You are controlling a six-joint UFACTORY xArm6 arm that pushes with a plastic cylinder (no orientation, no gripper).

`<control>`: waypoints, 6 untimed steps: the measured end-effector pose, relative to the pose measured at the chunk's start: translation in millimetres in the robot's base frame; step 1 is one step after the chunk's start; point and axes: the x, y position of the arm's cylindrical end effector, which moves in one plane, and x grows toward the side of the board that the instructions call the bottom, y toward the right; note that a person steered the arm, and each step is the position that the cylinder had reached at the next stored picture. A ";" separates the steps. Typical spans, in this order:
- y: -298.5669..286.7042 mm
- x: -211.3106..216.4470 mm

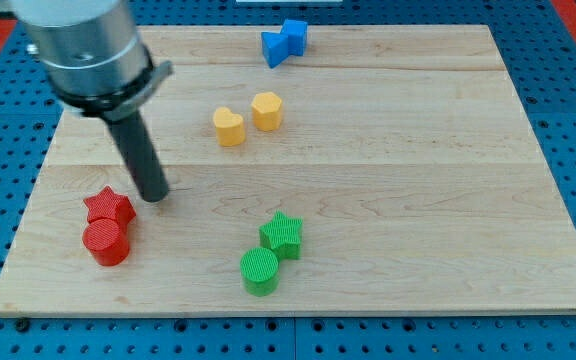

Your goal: Push the yellow heart into the yellow hexagon

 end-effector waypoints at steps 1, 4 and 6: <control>1.0 -30.5; 77.4 -91.5; 79.8 -59.5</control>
